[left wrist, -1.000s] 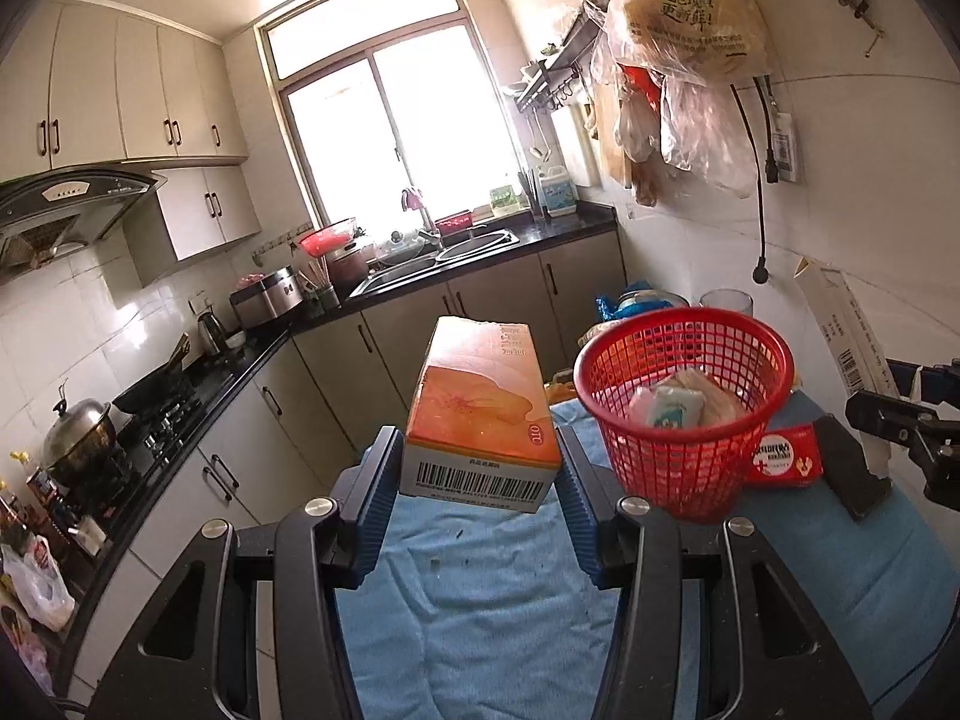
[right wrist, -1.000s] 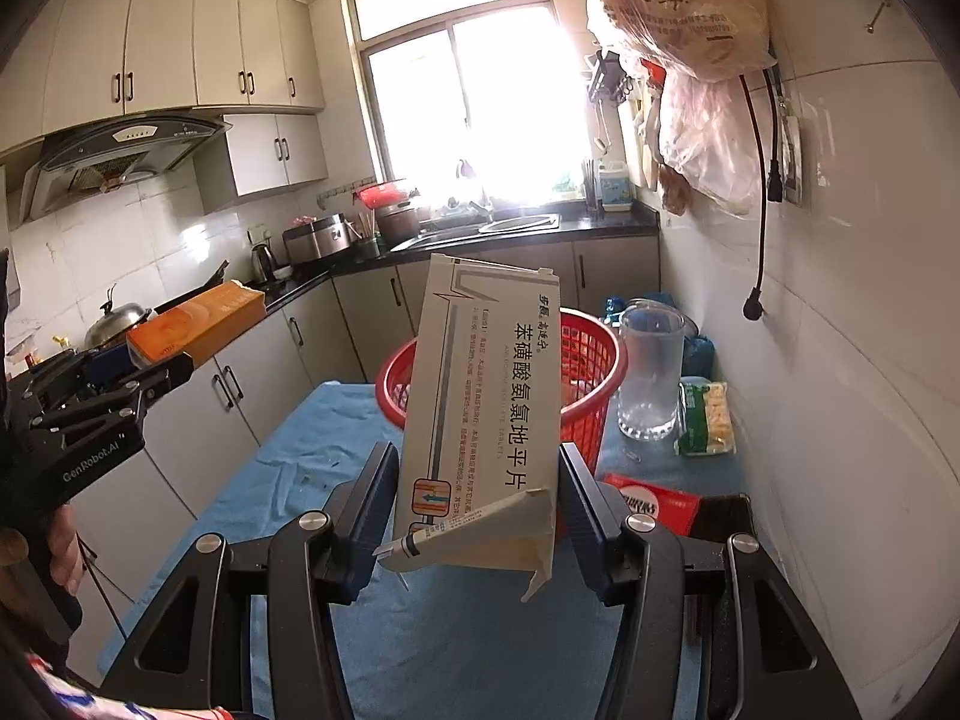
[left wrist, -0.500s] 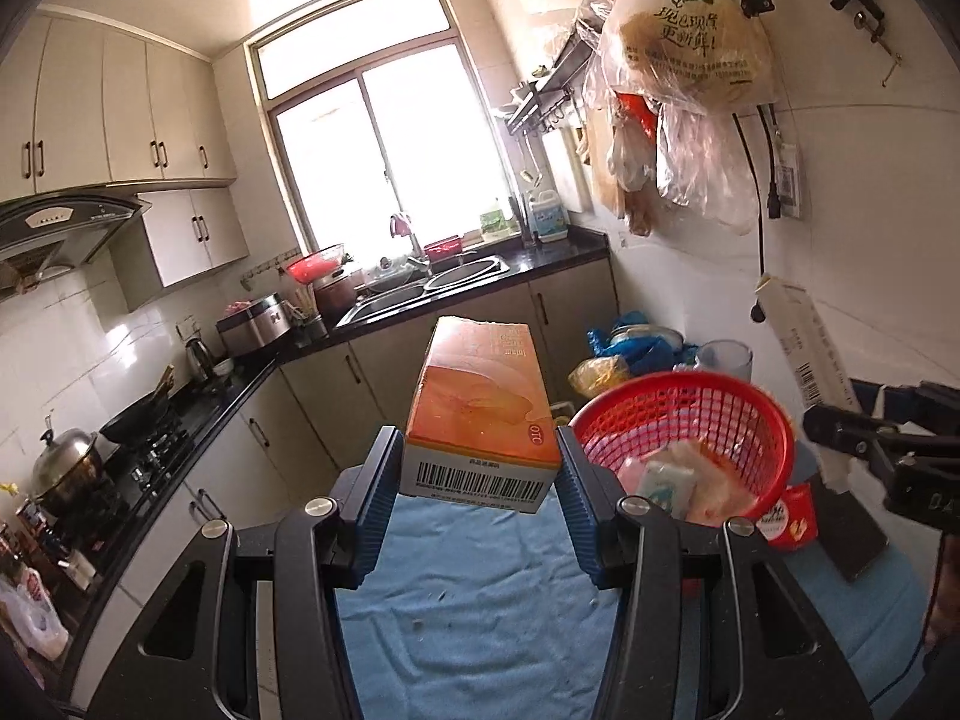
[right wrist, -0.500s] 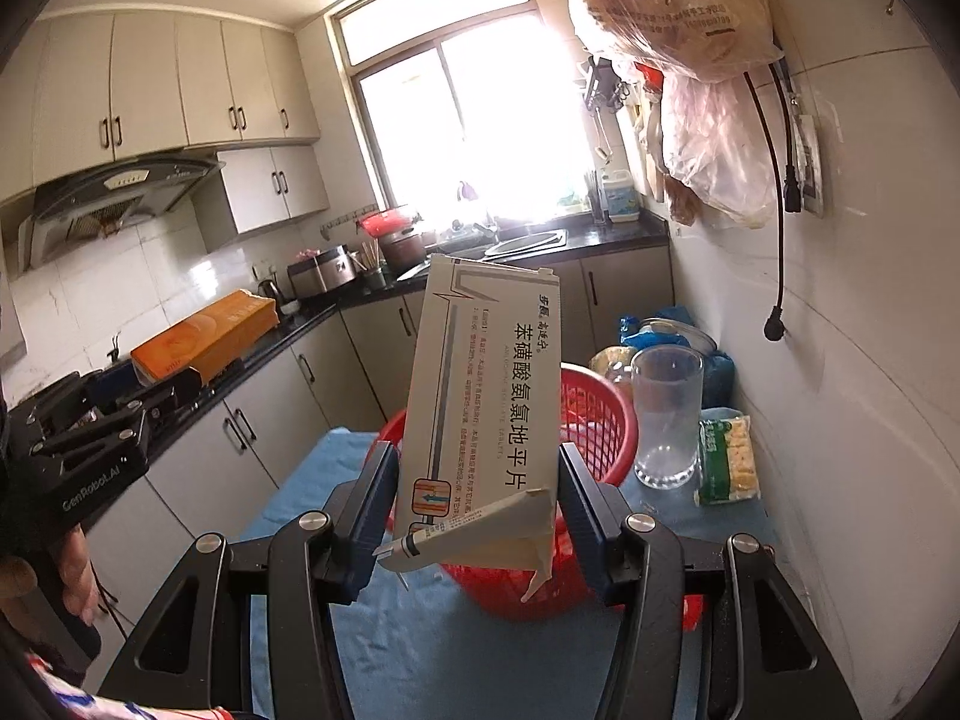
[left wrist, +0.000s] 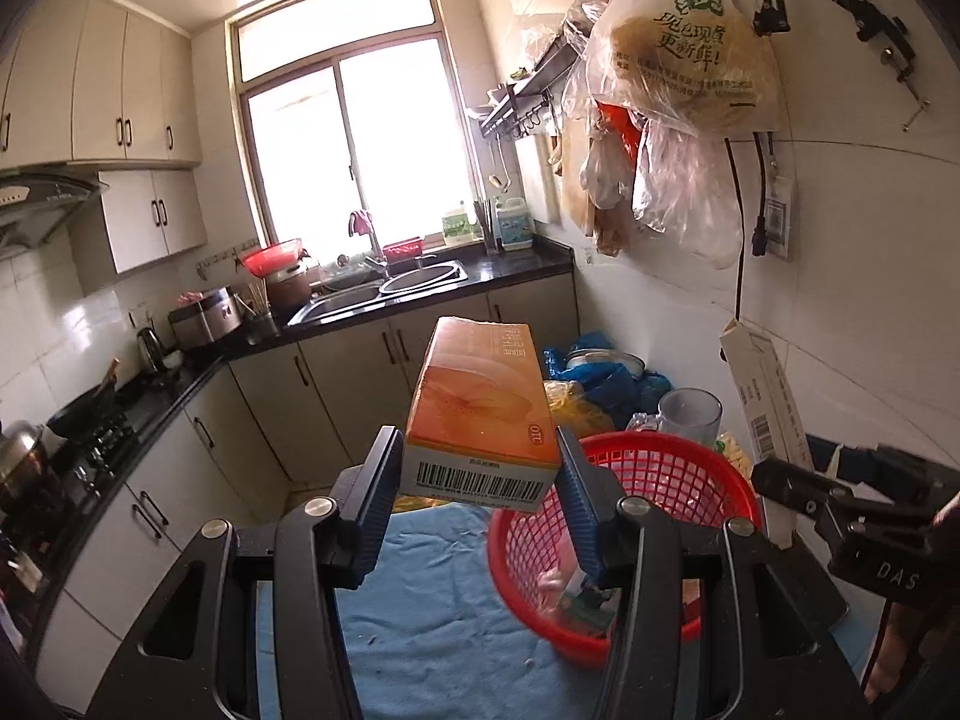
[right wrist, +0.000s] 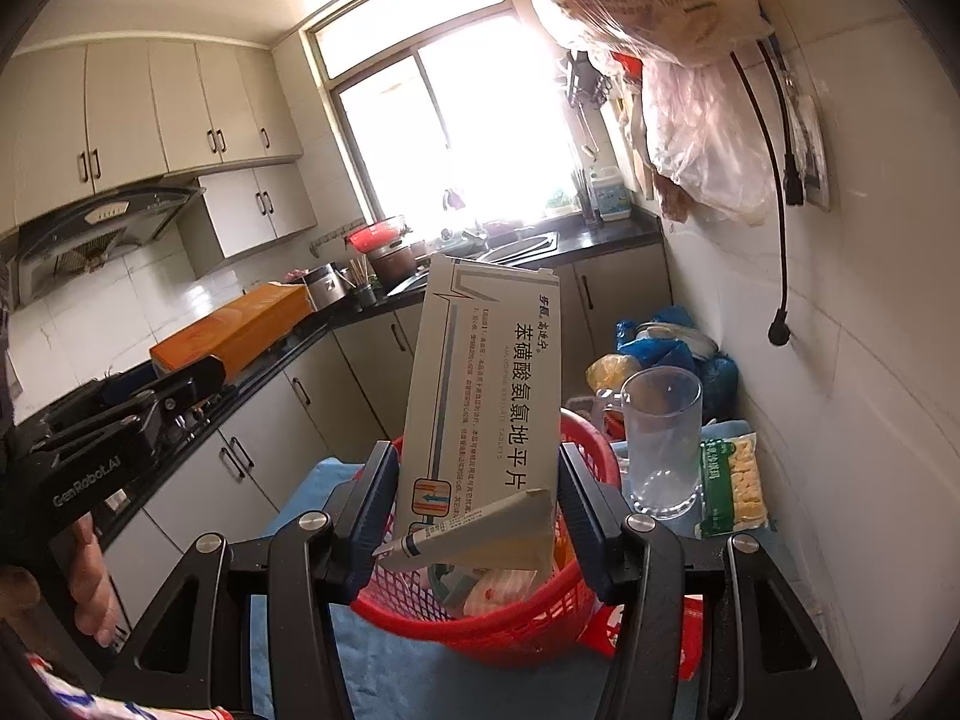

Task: Collect trash
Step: 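Lower both tools into the basket and open them to drop the boxes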

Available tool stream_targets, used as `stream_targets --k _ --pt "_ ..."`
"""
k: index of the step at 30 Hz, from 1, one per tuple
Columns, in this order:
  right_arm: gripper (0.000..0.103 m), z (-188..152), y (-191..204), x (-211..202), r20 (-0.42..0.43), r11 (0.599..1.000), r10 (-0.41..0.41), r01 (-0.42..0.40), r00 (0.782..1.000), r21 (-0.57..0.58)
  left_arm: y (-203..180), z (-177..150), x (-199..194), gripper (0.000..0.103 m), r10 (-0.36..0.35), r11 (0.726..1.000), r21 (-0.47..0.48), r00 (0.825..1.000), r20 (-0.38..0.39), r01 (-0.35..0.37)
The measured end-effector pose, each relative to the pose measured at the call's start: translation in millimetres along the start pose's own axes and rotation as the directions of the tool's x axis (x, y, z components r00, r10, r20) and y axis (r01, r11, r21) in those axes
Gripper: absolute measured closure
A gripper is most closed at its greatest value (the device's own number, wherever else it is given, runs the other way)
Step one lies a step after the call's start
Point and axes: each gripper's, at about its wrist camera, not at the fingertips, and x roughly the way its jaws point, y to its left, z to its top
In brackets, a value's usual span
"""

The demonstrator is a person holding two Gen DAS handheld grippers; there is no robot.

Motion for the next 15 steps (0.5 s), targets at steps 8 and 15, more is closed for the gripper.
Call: stream_targets --k 8,15 --pt "0.045 1.5 -21.4 26.5 -0.028 0.997 0.040 -0.038 0.999 0.071 -6.0 -1.7 32.4 0.054 -0.044 0.999 -0.032 0.998 -0.033 0.043" --pt "0.045 1.9 -37.2 52.8 -0.055 0.984 0.097 -0.088 0.994 0.154 -6.7 -2.6 57.9 0.054 -0.076 0.995 -0.066 0.995 -0.058 0.072"
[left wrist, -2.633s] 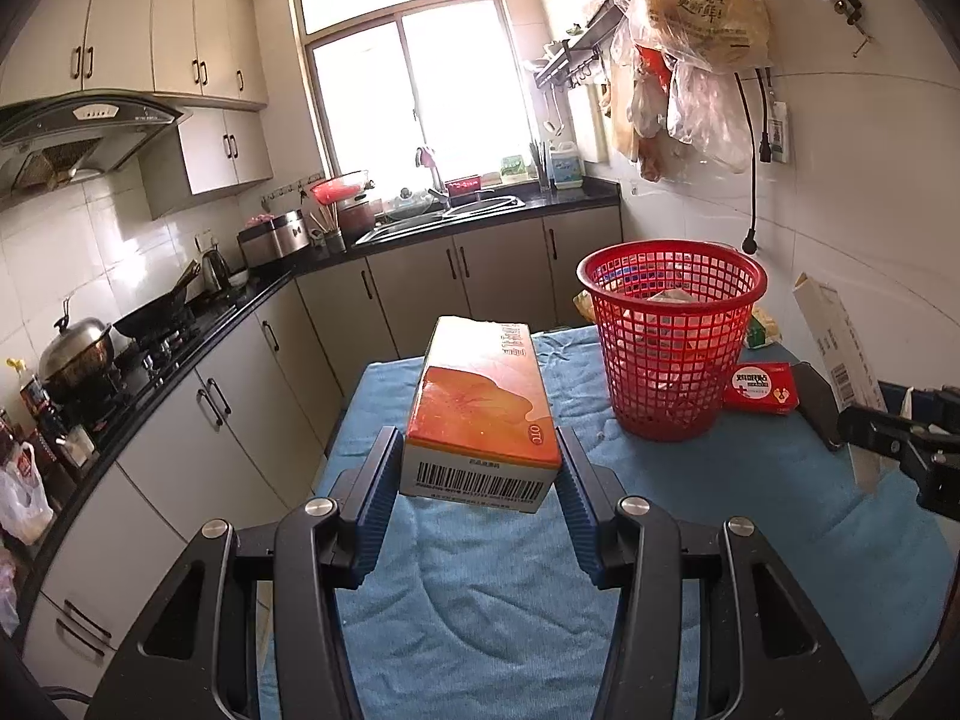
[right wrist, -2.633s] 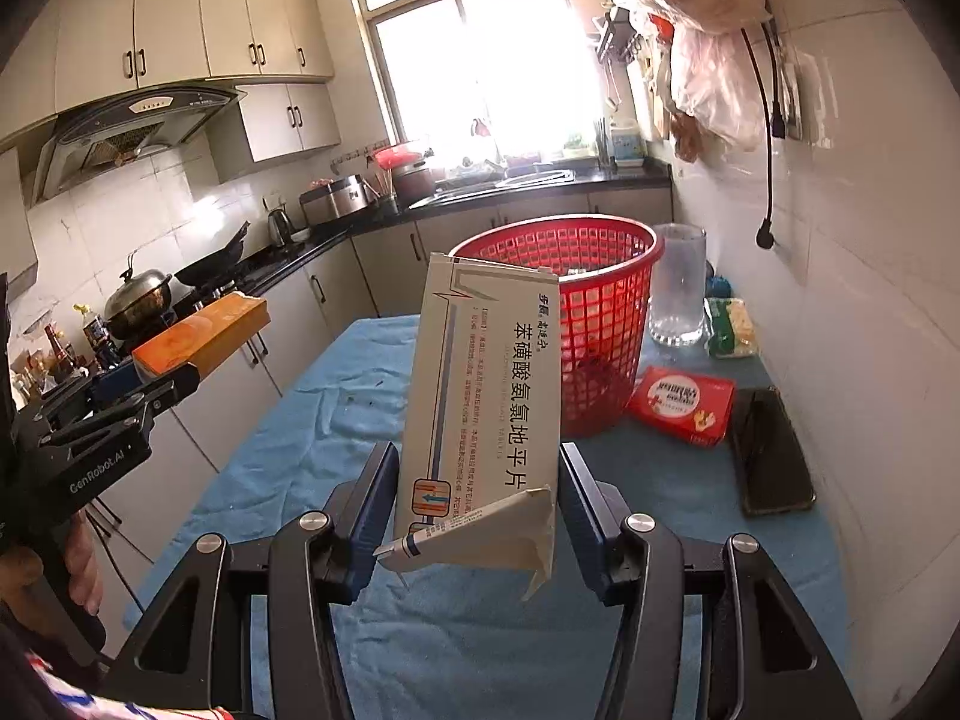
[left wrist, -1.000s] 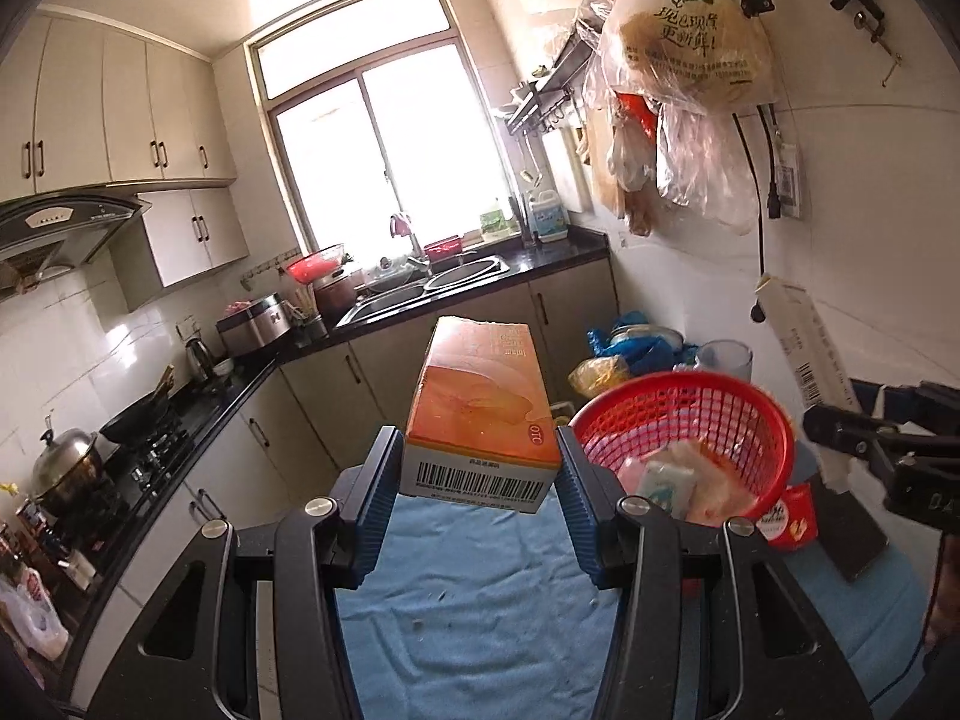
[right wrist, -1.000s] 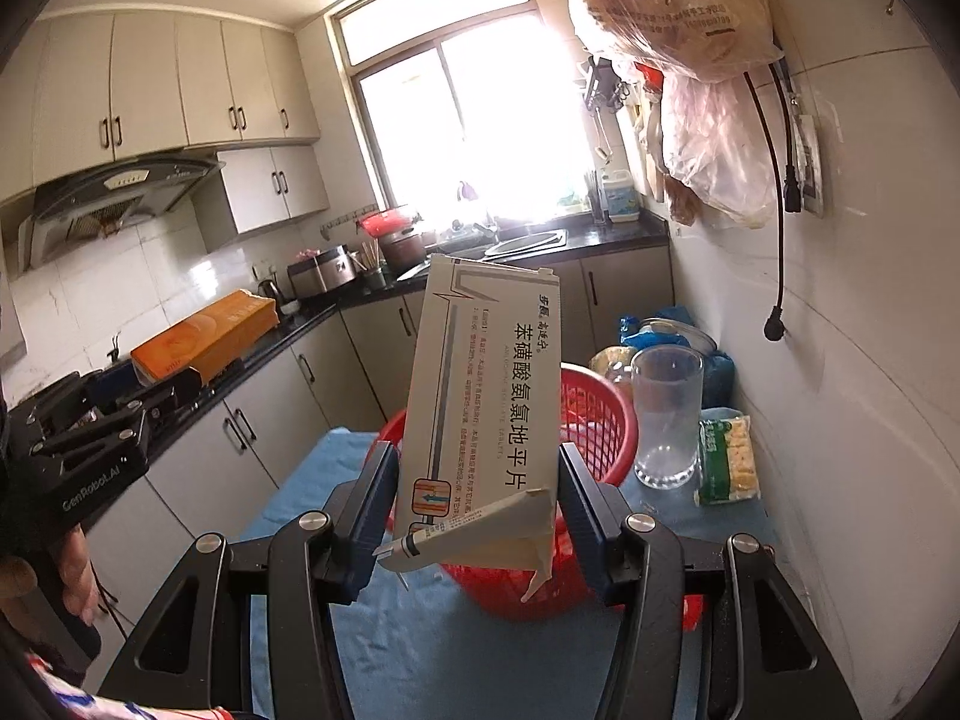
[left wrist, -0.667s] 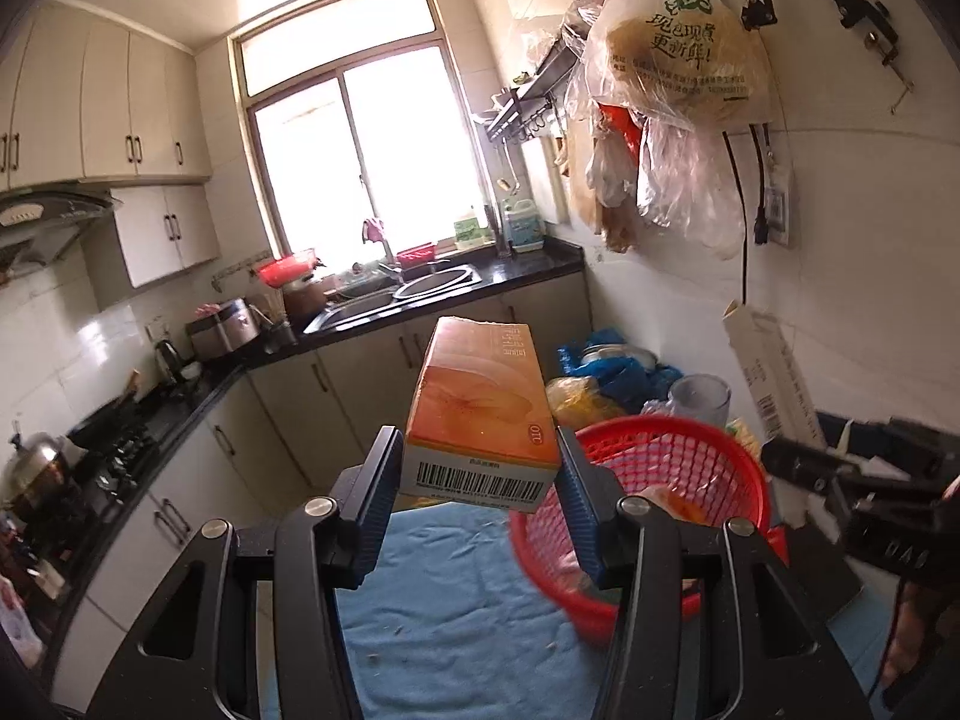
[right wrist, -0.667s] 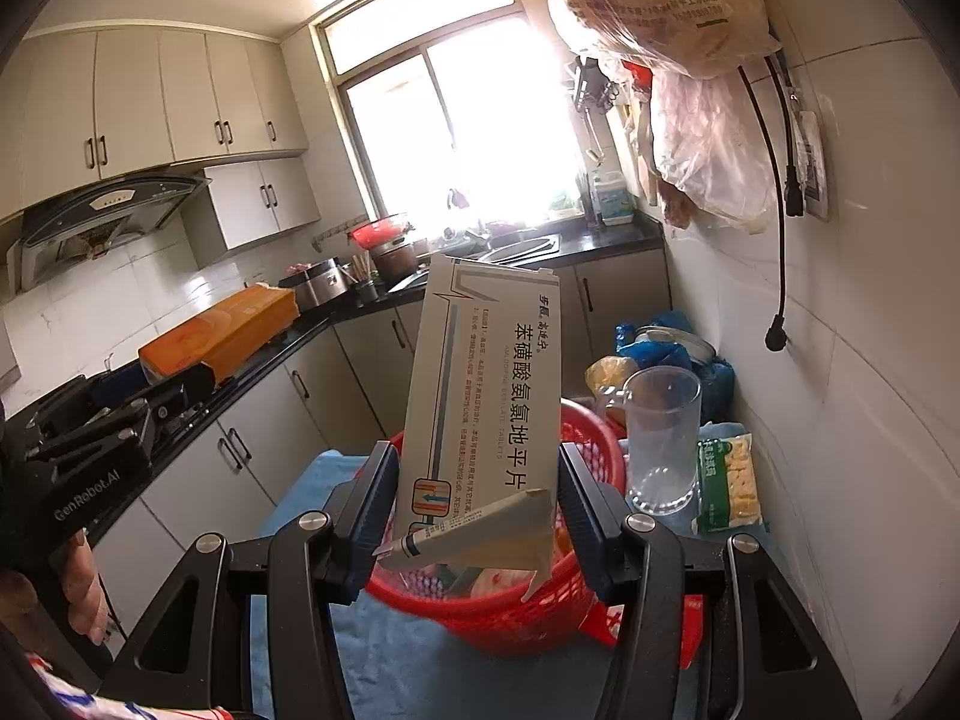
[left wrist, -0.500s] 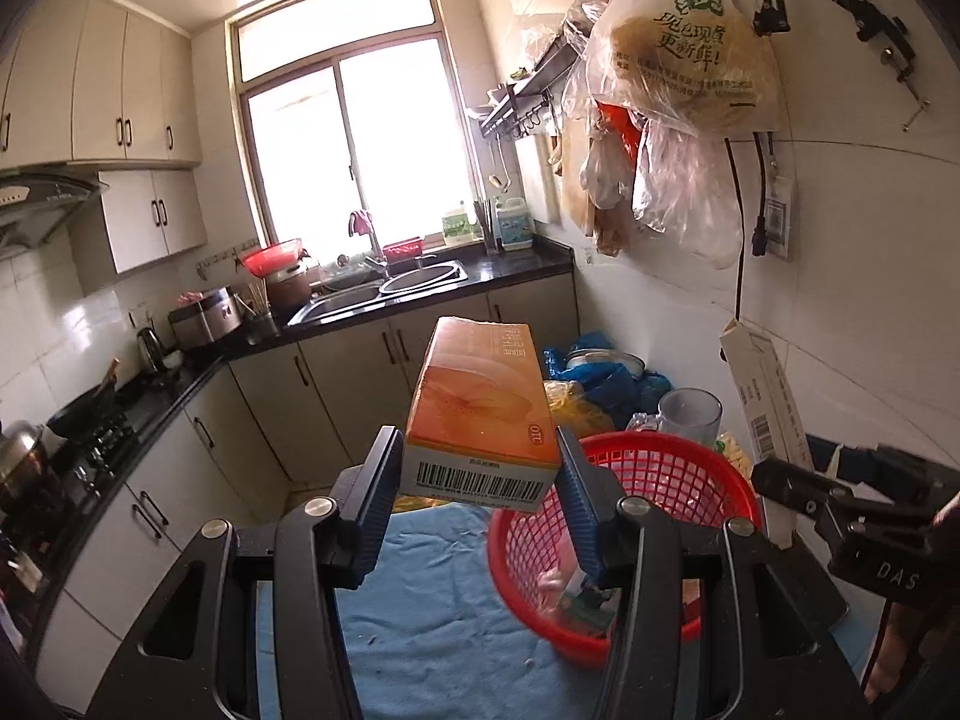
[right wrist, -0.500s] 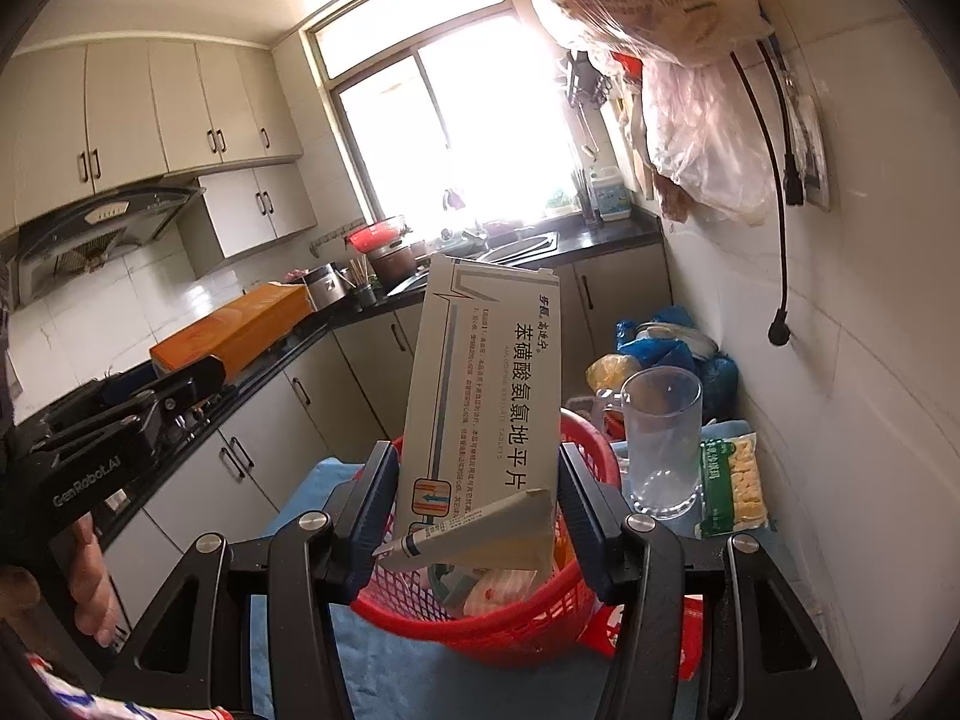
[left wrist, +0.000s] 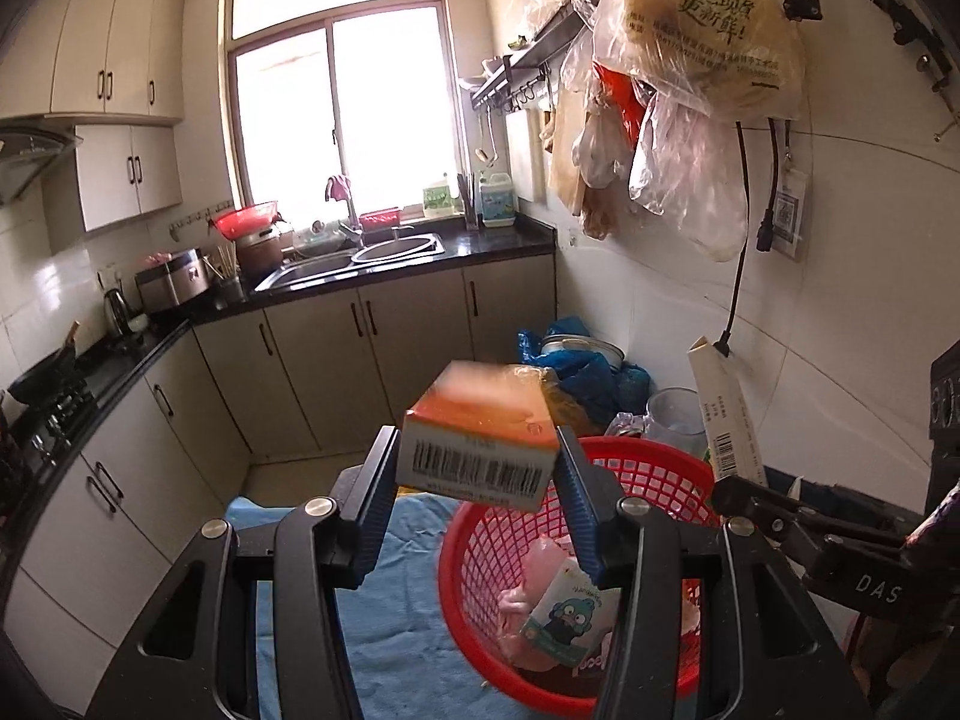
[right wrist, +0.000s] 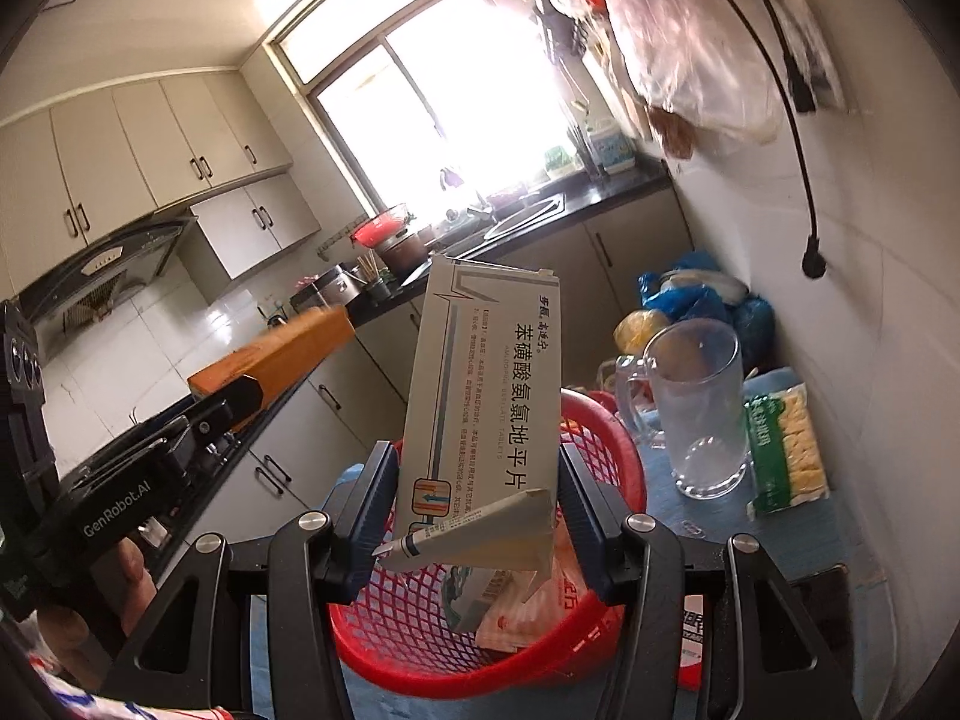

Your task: Collect trash

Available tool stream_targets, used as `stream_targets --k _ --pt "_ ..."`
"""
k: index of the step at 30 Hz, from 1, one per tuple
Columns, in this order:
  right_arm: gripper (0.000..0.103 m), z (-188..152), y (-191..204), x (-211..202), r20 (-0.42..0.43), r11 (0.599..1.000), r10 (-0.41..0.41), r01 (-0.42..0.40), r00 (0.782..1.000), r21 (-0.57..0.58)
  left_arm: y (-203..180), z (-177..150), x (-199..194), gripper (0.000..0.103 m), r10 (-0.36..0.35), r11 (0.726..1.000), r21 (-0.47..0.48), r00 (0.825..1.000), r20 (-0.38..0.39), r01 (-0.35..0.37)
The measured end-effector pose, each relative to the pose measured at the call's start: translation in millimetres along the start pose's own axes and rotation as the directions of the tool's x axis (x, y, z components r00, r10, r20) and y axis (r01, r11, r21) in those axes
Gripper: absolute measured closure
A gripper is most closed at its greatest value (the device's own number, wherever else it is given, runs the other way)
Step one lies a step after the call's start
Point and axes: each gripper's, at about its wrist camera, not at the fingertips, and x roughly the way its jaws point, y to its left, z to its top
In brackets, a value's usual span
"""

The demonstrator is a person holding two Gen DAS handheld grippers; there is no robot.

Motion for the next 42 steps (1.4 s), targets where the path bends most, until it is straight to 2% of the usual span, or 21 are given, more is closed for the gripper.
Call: stream_targets --k 15,21,23,25,26,28,33,42 --pt "0.045 -9.8 -16.5 28.2 -0.040 0.999 -0.019 0.021 0.999 0.041 -0.6 -9.4 33.0 0.057 -0.065 0.997 -0.054 0.996 -0.061 0.061" --pt "0.043 -13.9 -11.9 31.9 -0.043 0.999 -0.048 0.048 0.998 0.000 -1.7 -15.4 36.6 0.057 -0.114 0.992 -0.069 0.991 -0.074 0.109" --pt "0.041 -16.0 -7.8 31.5 -0.044 0.998 -0.054 0.053 0.998 -0.021 -1.1 -18.0 36.6 0.055 -0.131 0.989 -0.077 0.988 -0.081 0.124" --pt "0.033 -17.8 -5.0 30.3 -0.039 0.998 -0.053 0.052 0.998 -0.031 2.6 -20.2 34.6 0.042 -0.154 0.984 -0.106 0.984 -0.084 0.145" --pt "0.028 -18.5 -4.0 28.5 -0.031 0.998 -0.058 0.057 0.998 -0.034 5.5 -21.2 31.8 0.039 -0.158 0.982 -0.121 0.984 -0.078 0.148" --pt "0.028 -18.8 -1.4 25.5 -0.022 0.997 -0.062 0.061 0.998 -0.041 10.4 -22.8 24.5 0.033 -0.148 0.981 -0.139 0.987 -0.068 0.137" --pt "0.027 -21.0 4.1 8.9 -0.004 0.996 -0.070 0.070 0.998 -0.053 21.1 -27.5 -1.6 0.025 -0.106 0.983 -0.154 0.993 -0.048 0.098" --pt "0.025 -48.7 11.0 -38.1 -0.013 0.992 -0.112 0.111 0.994 -0.054 28.4 -78.0 -73.5 0.016 0.041 0.996 -0.080 0.999 -0.017 -0.043"
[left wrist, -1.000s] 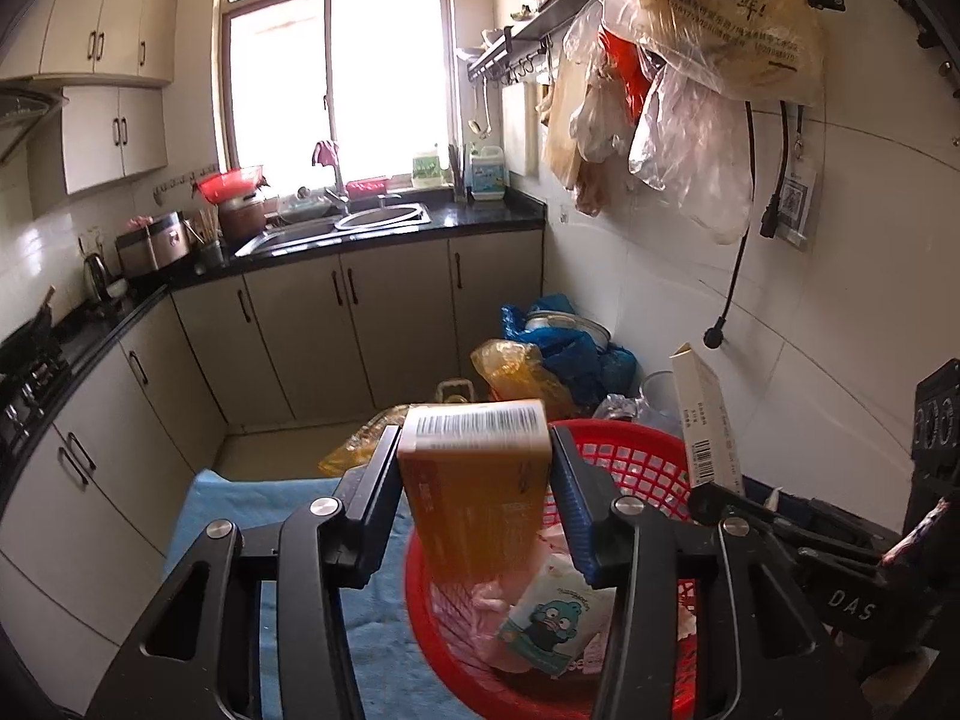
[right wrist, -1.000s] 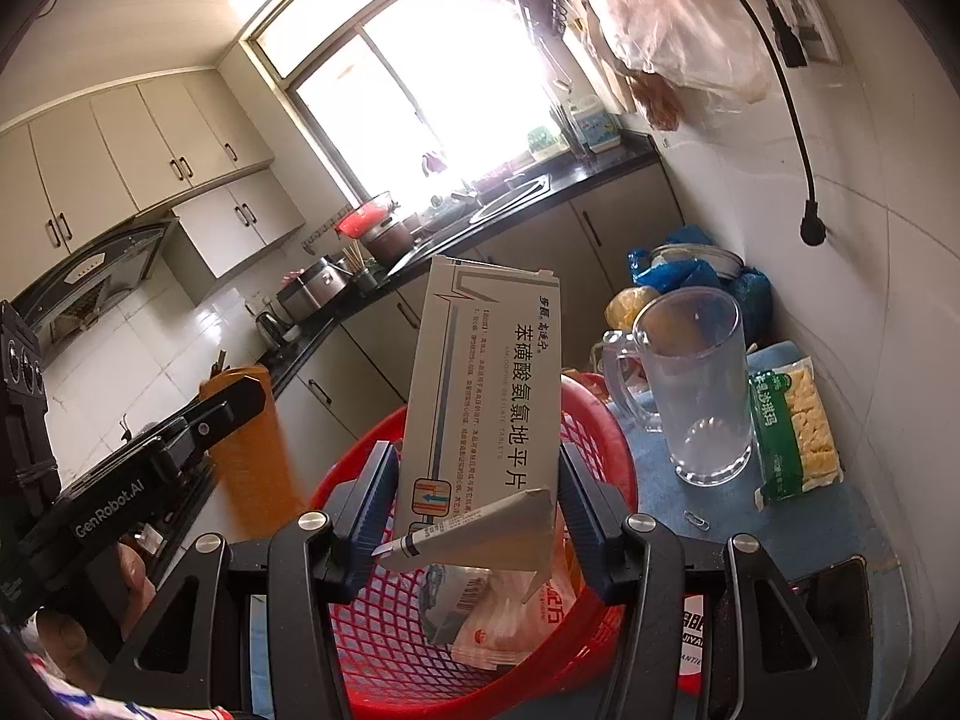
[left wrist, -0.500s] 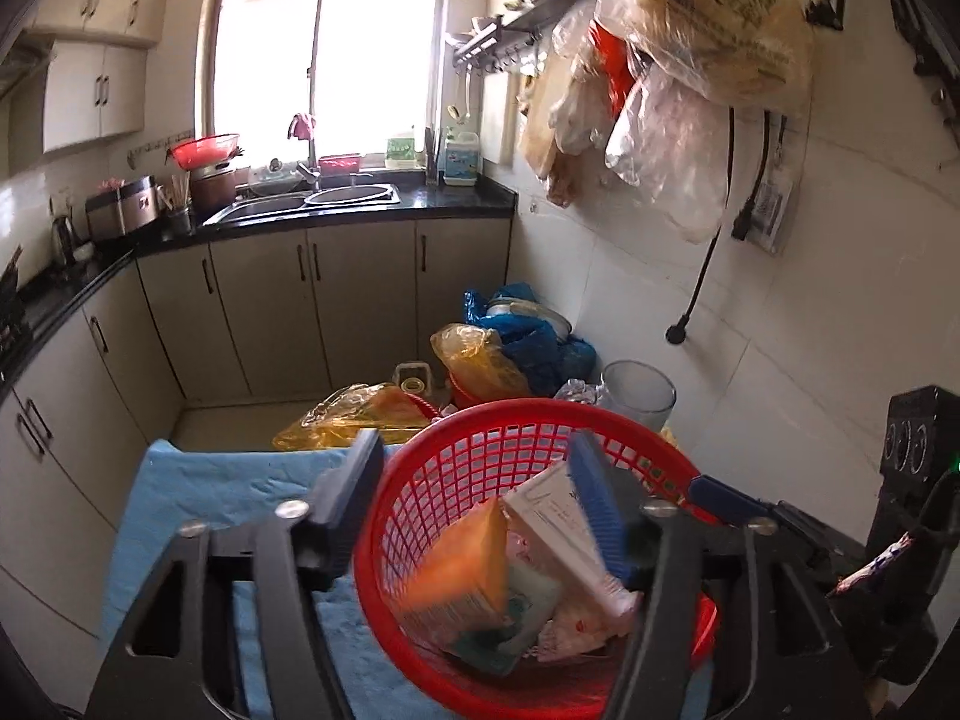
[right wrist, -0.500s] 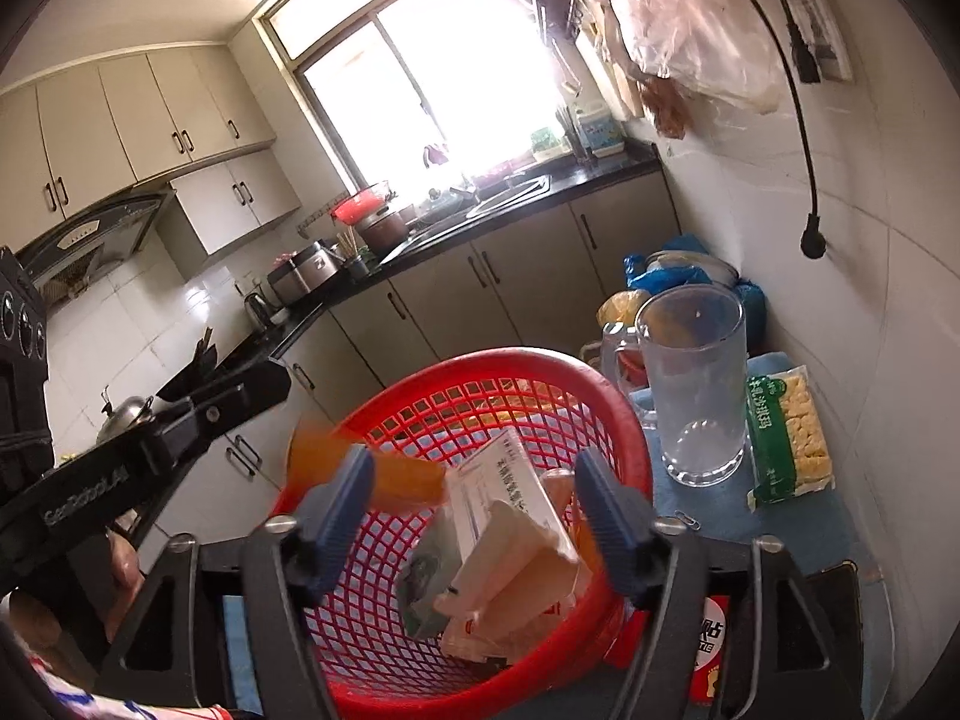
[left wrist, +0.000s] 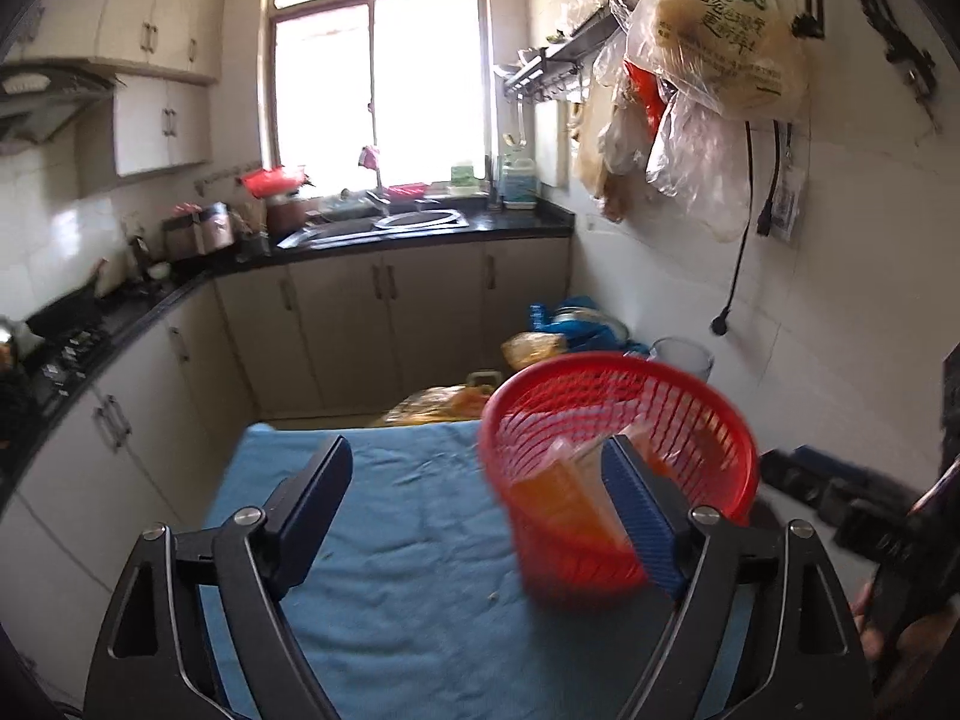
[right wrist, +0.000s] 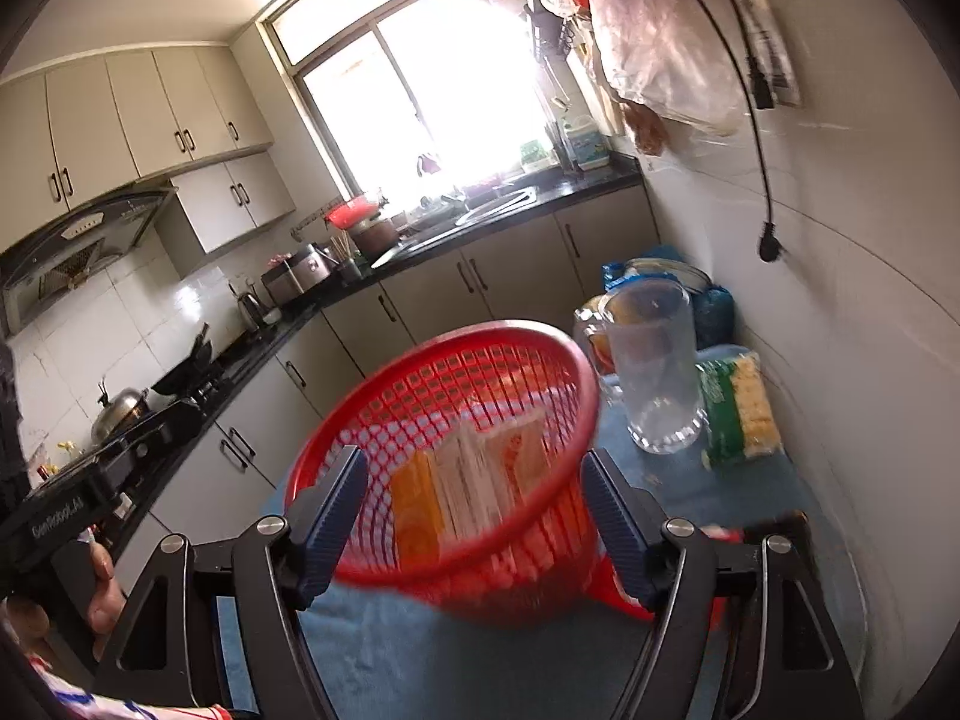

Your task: Collect trash

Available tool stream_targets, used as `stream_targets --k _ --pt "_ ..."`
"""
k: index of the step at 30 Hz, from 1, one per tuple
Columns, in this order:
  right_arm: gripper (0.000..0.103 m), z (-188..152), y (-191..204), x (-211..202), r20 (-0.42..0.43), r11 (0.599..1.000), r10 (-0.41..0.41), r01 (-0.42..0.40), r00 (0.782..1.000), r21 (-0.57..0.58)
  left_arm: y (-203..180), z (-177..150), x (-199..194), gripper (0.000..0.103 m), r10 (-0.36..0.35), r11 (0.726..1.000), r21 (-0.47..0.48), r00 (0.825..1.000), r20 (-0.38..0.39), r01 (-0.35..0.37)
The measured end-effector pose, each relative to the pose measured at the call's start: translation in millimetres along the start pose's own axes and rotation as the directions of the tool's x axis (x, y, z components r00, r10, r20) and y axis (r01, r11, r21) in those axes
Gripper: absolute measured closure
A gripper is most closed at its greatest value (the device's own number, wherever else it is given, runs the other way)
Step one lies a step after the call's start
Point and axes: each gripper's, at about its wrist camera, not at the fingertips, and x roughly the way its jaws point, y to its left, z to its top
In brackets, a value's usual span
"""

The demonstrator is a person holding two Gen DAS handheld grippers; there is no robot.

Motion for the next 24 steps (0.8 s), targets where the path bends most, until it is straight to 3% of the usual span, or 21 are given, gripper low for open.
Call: stream_targets --k 3,6,18,21,24 --pt "0.023 -18.0 2.8 -18.3 -0.013 1.000 -0.015 0.015 1.000 -0.013 5.9 -22.0 -29.6 0.004 0.047 0.999 0.000 0.997 0.060 -0.047" --pt "0.023 -39.5 8.7 -34.4 -0.031 0.998 -0.043 0.041 0.999 -0.038 10.7 -45.4 -60.8 0.000 0.125 0.992 -0.009 0.982 0.139 -0.125" --pt "0.020 -123.2 28.2 -87.9 -0.066 0.988 -0.124 0.117 0.990 -0.096 9.8 -120.4 -164.0 0.000 0.220 0.975 -0.072 0.938 0.268 -0.208" --pt "0.020 -141.4 32.5 -104.6 -0.057 0.986 -0.140 0.134 0.989 -0.096 14.9 -139.7 -182.3 0.000 0.189 0.980 -0.116 0.945 0.266 -0.164" --pt "0.019 -156.2 38.2 -122.8 -0.035 0.983 -0.160 0.156 0.986 -0.097 19.3 -155.5 -192.5 0.000 0.154 0.983 -0.133 0.966 0.209 -0.128"
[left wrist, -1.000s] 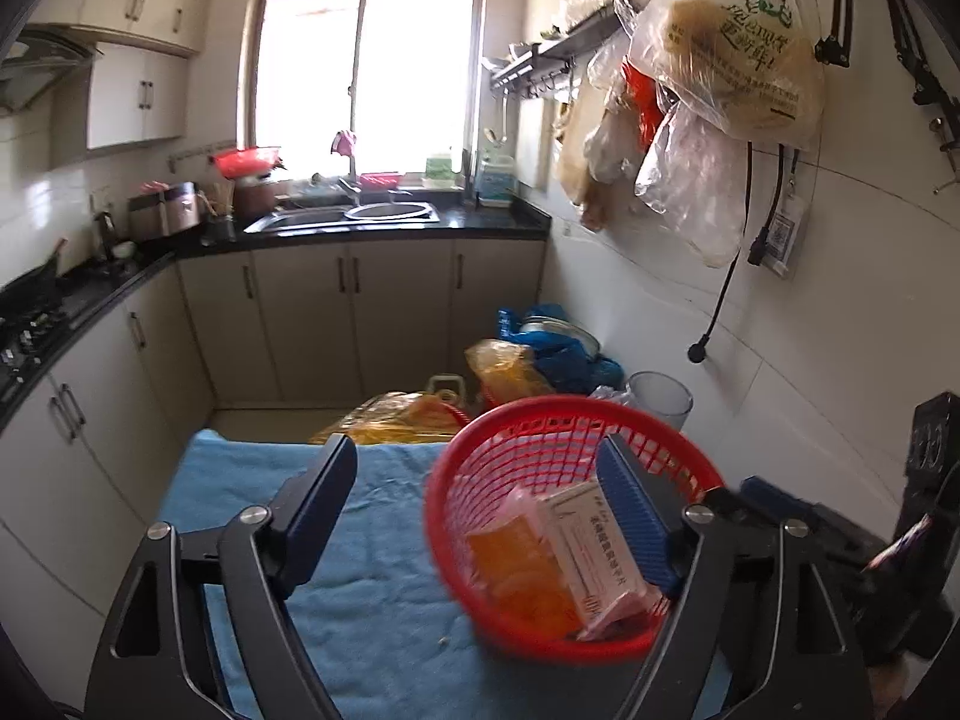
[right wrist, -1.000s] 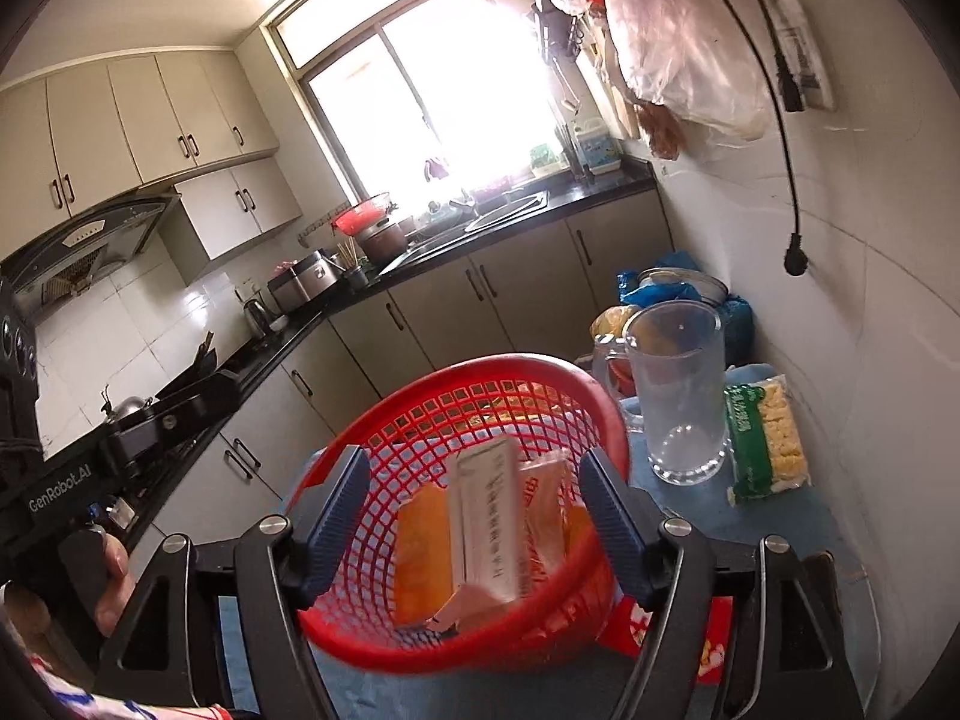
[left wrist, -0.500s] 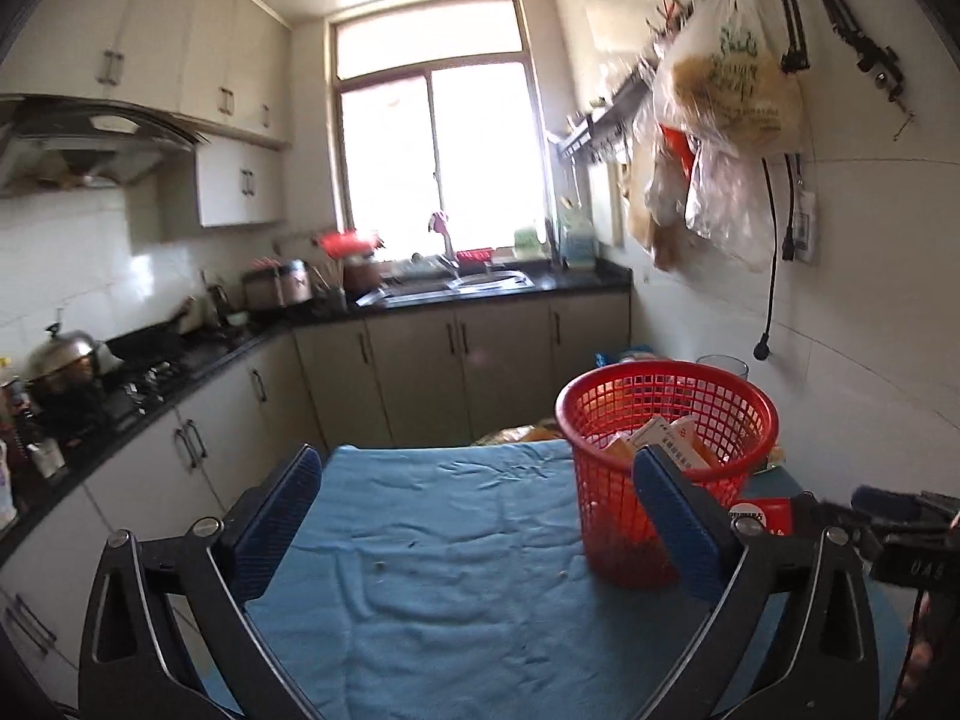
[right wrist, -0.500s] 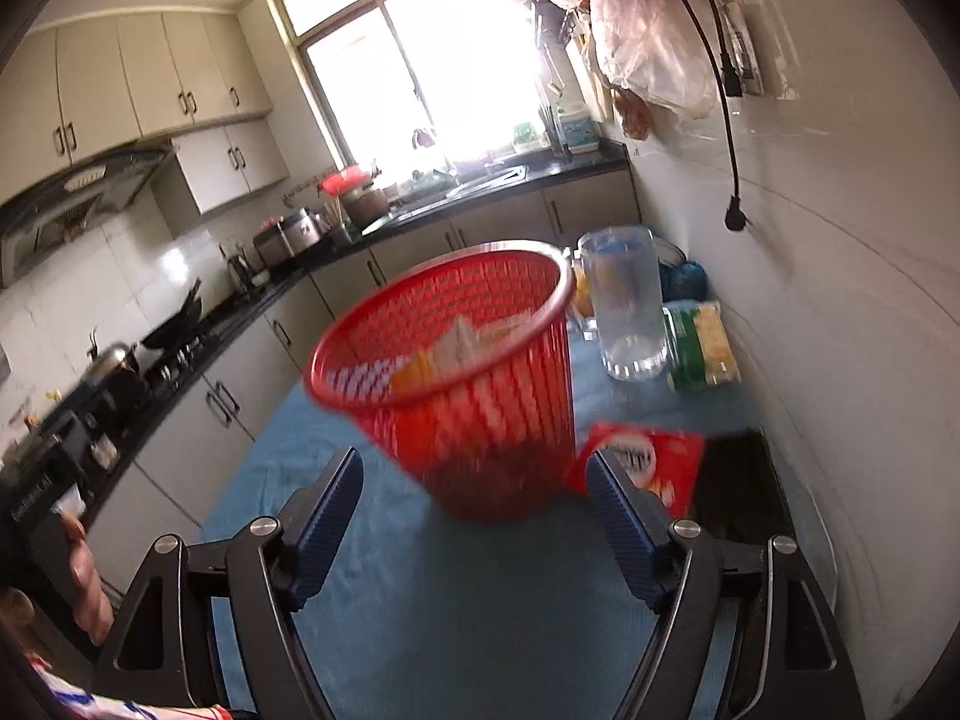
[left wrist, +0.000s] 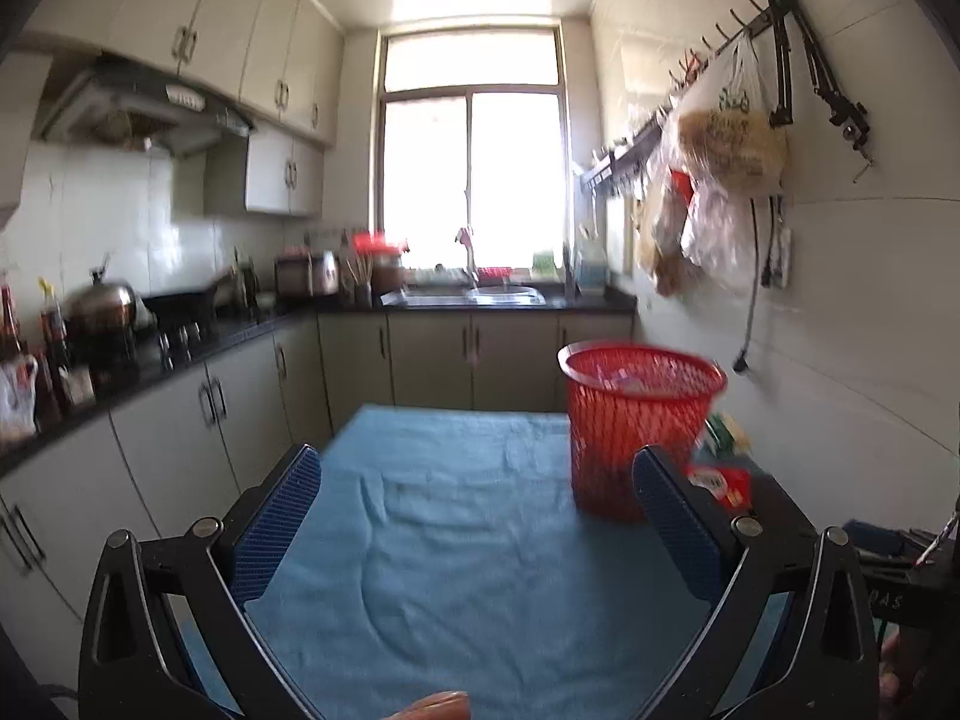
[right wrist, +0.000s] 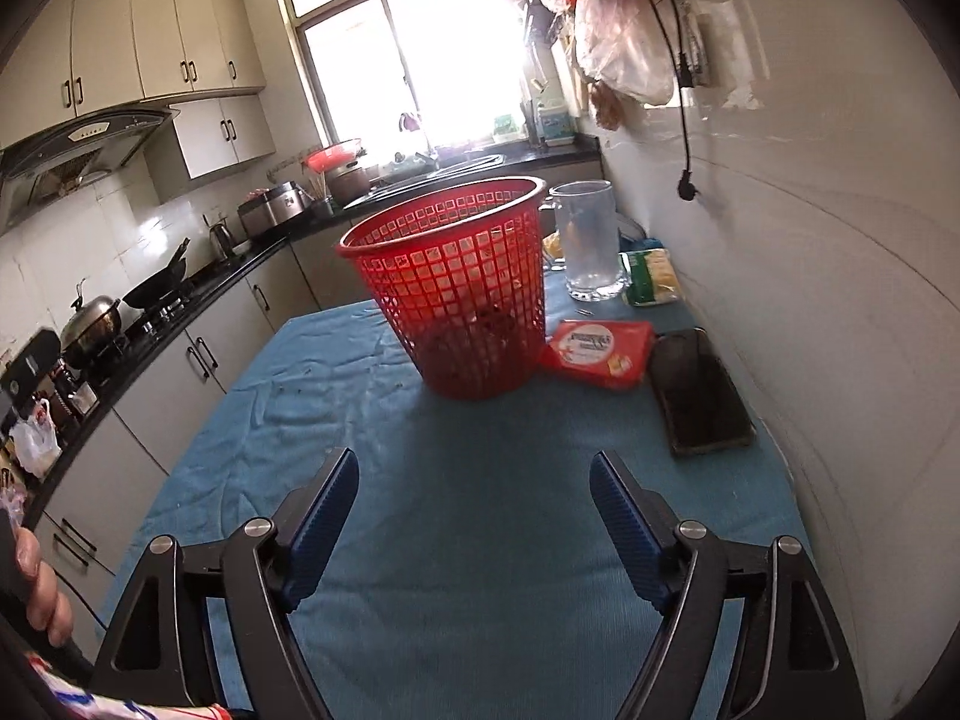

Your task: Collect trash

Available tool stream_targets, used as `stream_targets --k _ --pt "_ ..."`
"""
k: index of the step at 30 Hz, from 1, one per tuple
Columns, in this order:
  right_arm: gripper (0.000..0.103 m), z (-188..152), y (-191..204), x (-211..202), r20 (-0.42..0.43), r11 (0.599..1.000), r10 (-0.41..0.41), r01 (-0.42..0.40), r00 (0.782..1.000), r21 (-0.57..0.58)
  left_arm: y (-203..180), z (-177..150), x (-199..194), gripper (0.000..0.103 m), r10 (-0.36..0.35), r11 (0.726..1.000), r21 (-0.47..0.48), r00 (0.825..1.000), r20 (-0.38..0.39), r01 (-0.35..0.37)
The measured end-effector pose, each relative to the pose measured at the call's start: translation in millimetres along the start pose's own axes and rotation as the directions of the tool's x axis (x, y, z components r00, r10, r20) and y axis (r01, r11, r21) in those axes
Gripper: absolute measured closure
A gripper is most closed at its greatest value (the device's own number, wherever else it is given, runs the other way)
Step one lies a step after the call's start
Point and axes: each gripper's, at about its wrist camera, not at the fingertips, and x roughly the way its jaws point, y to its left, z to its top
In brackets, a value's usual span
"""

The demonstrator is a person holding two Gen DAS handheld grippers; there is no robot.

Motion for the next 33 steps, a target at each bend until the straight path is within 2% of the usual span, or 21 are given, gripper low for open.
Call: stream_targets --k 2,7,10,13,33 --pt "0.018 -9.3 3.0 -13.9 0.022 1.000 -0.014 0.014 1.000 0.000 4.5 -9.2 -8.9 0.000 -0.002 1.000 -0.014 0.999 -0.034 0.002" --pt "0.013 -32.3 15.9 -45.2 0.079 0.997 -0.066 0.069 0.995 -0.029 2.6 -34.4 -20.5 0.000 0.036 0.999 0.001 0.997 -0.062 -0.036" --pt "0.012 -42.5 26.1 -53.8 0.095 0.989 -0.119 0.126 0.988 -0.077 -4.1 -47.5 -17.3 0.000 0.048 0.999 0.022 0.995 -0.086 -0.046" --pt "0.012 -47.7 31.6 -57.0 0.102 0.984 -0.138 0.147 0.985 -0.099 -6.8 -57.1 -11.4 0.000 0.040 0.999 0.032 0.992 -0.123 -0.036" --pt "0.012 -58.1 37.6 -25.4 0.031 0.983 -0.151 0.153 0.988 -0.103 -7.7 -79.6 22.9 0.000 0.058 0.998 0.042 0.969 -0.240 -0.049"
